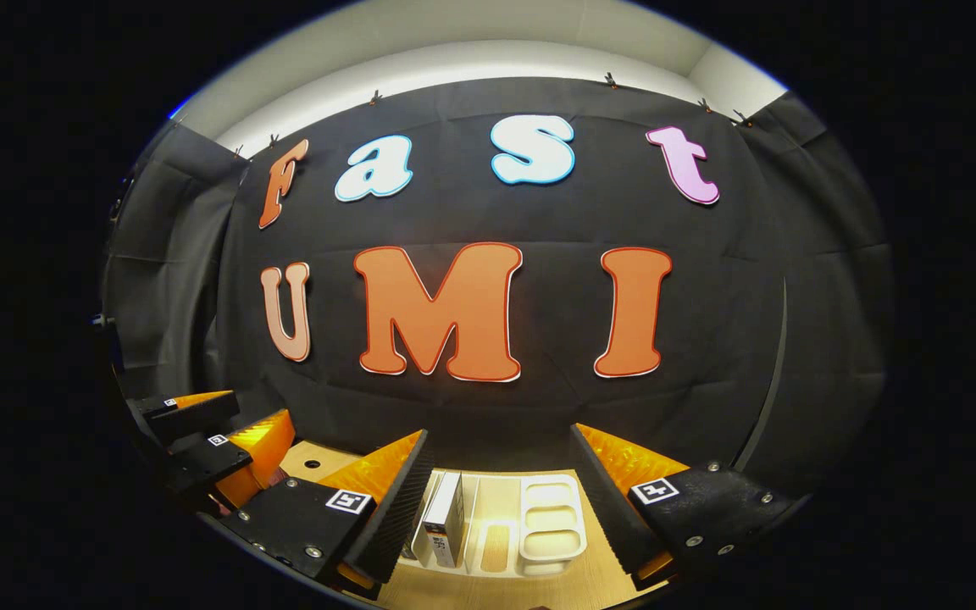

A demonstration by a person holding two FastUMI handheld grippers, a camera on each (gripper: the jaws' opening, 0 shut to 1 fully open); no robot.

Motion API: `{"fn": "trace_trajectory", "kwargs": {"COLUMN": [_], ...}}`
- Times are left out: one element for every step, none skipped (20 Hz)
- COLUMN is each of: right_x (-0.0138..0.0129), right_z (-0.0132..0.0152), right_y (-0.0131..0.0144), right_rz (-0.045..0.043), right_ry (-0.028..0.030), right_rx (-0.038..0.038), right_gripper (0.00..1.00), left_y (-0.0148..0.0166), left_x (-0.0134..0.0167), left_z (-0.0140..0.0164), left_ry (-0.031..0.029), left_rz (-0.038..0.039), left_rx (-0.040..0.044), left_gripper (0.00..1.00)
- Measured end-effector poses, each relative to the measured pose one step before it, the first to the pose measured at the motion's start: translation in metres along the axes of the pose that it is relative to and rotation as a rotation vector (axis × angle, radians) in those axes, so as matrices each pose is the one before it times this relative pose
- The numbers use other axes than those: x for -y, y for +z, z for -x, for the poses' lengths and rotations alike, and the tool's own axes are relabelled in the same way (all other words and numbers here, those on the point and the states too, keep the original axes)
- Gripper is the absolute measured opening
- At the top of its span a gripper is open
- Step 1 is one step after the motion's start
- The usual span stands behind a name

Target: Open the schoolbag, grab two books from the bookshelf and put them into the schoolbag.

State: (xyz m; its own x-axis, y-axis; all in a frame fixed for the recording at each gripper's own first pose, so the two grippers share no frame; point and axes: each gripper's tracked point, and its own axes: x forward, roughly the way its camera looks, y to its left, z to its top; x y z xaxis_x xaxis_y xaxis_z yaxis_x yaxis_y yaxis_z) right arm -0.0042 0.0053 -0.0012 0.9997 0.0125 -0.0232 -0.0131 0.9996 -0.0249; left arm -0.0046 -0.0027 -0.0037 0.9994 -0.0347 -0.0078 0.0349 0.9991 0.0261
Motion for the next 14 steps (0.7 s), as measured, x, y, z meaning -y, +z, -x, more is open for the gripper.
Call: {"fn": "trace_trajectory", "kwargs": {"right_x": [0.00026, 0.00104, 0.00016, -0.00082, 0.00062, -0.00046, 0.00165, 0.00056, -0.0008, -0.00045, -0.00152, 0.00089, 0.00053, 0.00172], "right_z": [0.00047, 0.00052, 0.0004, -0.00066, 0.00142, 0.00006, 0.00008, 0.00092, 0.00059, 0.00104, -0.00032, 0.00022, 0.00021, -0.00071], "right_y": [-0.00141, -0.00136, -0.0022, -0.00244, -0.00194, -0.0007, -0.00158, -0.00151, -0.00245, -0.00316, -0.00285, -0.00218, -0.00102, -0.00076], "right_rz": [0.00176, 0.00002, -0.00412, -0.00546, -0.00507, -0.0008, 0.00413, 0.00299, -0.00311, -0.00806, -0.0061, -0.00365, -0.00331, -0.00124], "right_ry": [0.00182, -0.00431, -0.00026, 0.00046, -0.00043, -0.00005, -0.00532, -0.00021, 0.00135, 0.00706, 0.00372, -0.00023, 0.00082, -0.00346], "right_rx": [-0.00218, 0.00081, -0.00301, -0.00538, -0.00201, 0.00217, 0.00317, 0.00159, -0.00248, -0.00829, -0.00782, -0.00481, -0.00085, -0.001], "right_gripper": [0.95, 0.95, 1.0, 0.95, 0.95, 0.95, 0.95, 0.95, 0.95, 0.95, 0.95, 0.95, 0.95, 0.95], "left_y": [-0.00331, -0.0016, -0.0044, -0.00189, -0.00497, -0.00094, -0.00027, -0.00102, -0.00119, 0.0001, -0.00127, -0.00005, 0.00104, 0.00085], "left_x": [0.00126, -0.00157, 0.00013, -0.00154, -0.00238, -0.00174, -0.00227, -0.00217, -0.00027, -0.00246, 0.00001, -0.00033, -0.00073, -0.00003], "left_z": [-0.00042, -0.00079, 0.00007, 0.00211, 0.00328, 0.00266, 0.00329, 0.00031, 0.00116, 0.00037, 0.00013, 0.00195, 0.00097, 0.00002], "left_ry": [0.00115, 0.00563, 0.00091, 0.00334, 0.0037, 0.00329, 0.00671, 0.00401, 0.00357, 0.00862, 0.00297, 0.00619, 0.00206, 0.00263], "left_rz": [-0.00089, 0.00002, -0.00238, -0.0022, 0.00094, 0.00046, 0.00418, 0.00416, -0.00084, -0.00513, -0.00354, -0.00381, -0.00275, -0.00353], "left_rx": [-0.0054, 0.00164, -0.00823, -0.00136, -0.00083, 0.00106, 0.00544, 0.00172, 0.00084, 0.00019, -0.0006, -0.00022, 0.00311, 0.00059], "left_gripper": [0.99, 0.97, 0.99, 0.97, 0.99, 0.97, 0.97, 0.97, 0.99, 0.97, 0.99, 0.97, 0.97, 0.97]}}
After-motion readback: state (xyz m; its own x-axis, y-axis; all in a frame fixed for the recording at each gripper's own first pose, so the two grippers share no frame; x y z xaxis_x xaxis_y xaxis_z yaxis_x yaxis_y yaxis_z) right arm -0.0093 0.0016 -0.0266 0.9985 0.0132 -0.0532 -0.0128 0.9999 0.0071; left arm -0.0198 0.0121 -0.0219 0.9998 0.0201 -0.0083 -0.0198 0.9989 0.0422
